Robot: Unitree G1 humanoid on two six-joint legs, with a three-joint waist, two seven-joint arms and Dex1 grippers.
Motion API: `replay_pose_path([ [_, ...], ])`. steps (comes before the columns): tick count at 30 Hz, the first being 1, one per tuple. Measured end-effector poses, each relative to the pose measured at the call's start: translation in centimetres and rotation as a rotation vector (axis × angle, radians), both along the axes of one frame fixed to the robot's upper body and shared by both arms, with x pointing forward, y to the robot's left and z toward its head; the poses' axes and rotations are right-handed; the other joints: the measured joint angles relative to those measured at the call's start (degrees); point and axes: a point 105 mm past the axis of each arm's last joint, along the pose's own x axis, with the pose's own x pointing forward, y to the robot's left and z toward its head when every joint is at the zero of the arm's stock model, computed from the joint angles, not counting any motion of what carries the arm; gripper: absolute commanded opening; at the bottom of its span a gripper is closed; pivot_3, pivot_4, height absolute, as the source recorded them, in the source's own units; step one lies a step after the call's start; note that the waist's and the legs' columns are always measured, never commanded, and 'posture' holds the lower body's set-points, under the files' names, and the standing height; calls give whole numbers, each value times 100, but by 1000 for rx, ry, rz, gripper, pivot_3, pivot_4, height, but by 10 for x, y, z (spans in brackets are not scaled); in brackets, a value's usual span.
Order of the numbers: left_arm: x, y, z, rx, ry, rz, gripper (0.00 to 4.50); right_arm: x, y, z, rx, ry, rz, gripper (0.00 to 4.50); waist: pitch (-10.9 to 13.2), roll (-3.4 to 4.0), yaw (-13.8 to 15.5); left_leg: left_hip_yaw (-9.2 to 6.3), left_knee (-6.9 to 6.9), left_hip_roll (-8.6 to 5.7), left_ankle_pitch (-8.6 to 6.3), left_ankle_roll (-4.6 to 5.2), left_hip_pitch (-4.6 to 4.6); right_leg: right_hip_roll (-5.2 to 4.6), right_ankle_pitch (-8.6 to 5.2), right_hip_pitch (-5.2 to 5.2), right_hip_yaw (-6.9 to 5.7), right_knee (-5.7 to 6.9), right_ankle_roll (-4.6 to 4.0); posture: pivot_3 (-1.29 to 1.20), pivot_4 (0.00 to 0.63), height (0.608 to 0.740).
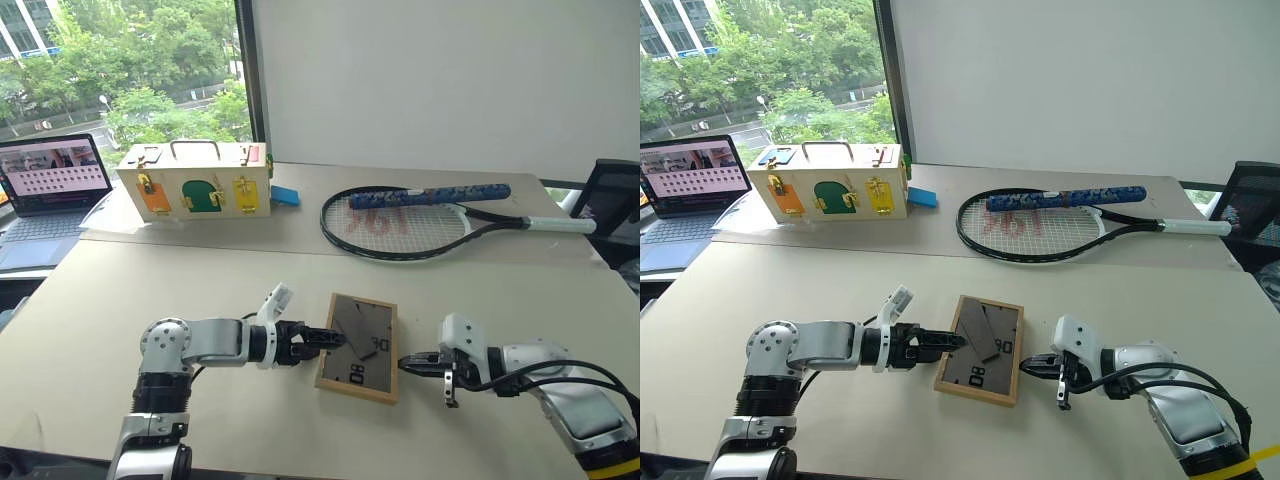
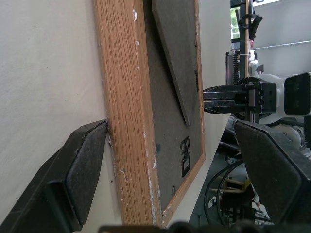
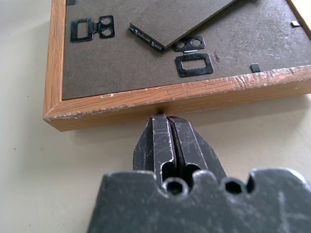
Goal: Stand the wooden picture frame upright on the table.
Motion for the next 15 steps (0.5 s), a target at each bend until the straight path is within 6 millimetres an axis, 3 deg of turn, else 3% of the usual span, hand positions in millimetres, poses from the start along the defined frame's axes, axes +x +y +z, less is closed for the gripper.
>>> replay_pose_path([
  [2,0,-3,1,8,-4,-21,4454,1,2,0,1,-5,-2,0,0,1,1,0,0,0,0,0,0,0,0,0,0,0,0,0,150,722],
  [3,0,-4,1,8,-4,-29,4202,2,2,0,2,-7,-3,0,0,1,1,0,0,0,0,0,0,0,0,0,0,-1,0,0,150,722],
  [6,1,-3,-3,23,8,-26,3346,3,2,0,3,-10,-8,0,0,1,8,0,-1,0,0,-1,-3,0,0,-1,0,-3,0,0,150,722],
  [11,-7,2,-8,2,48,-73,1498,4,0,-2,-6,-8,-22,0,0,1,2,0,-6,0,0,-1,-5,0,-1,-9,-1,-2,-1,0,150,722],
  [13,-7,1,-3,-53,53,-80,1182,4,-1,-3,-7,-6,-25,0,0,1,0,0,-6,1,0,-2,-6,1,-1,-9,-1,-2,-1,0,150,722],
  [15,-7,1,-2,-75,58,-82,1147,4,-1,-3,-7,-6,-26,0,0,1,0,0,-6,1,0,-2,-6,1,-1,-10,-1,-2,-1,0,150,722],
])
